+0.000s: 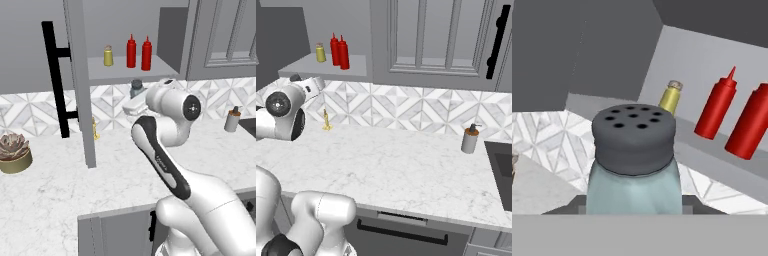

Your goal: Put the shaker and condiment bottle from the counter next to their counterparts in the cabinet.

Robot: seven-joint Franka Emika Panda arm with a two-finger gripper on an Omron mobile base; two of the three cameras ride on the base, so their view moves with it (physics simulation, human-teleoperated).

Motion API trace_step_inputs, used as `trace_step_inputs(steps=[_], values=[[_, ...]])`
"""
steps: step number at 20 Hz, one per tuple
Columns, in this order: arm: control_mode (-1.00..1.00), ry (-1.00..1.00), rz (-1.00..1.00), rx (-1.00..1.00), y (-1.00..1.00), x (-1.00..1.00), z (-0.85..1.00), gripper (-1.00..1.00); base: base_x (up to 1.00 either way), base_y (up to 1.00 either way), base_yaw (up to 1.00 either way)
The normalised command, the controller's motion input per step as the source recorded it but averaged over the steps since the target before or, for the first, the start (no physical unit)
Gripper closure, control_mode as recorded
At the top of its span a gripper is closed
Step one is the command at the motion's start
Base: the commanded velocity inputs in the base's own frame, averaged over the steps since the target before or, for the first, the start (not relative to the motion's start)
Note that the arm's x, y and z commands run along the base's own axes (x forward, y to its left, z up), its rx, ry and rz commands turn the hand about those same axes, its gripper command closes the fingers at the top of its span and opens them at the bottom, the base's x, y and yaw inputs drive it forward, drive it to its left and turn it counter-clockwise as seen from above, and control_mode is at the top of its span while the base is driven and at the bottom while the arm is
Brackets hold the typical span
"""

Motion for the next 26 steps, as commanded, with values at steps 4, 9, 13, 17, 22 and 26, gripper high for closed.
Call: trace_step_inputs(steps=[4,9,13,17,22,26], values=[[-1.0,0.1,0.0,0.18,-0.07,0.27,0.7,1.0,0.0,0.0,0.0],[-1.0,0.0,0.01,0.02,0.21,0.05,0.2,1.0,0.0,0.0,0.0],[-1.0,-0.06,-0.07,0.02,0.18,0.2,0.17,1.0,0.0,0.0,0.0],[-1.0,0.0,-0.09,0.15,0.05,0.36,0.0,1.0,0.0,0.0,0.0],[-1.0,0.0,-0.07,0.26,0.0,0.26,0.0,1.0,0.0,0.0,0.0],[-1.0,0.0,-0.03,0.05,0.1,0.08,0.0,1.0,0.0,0.0,0.0]])
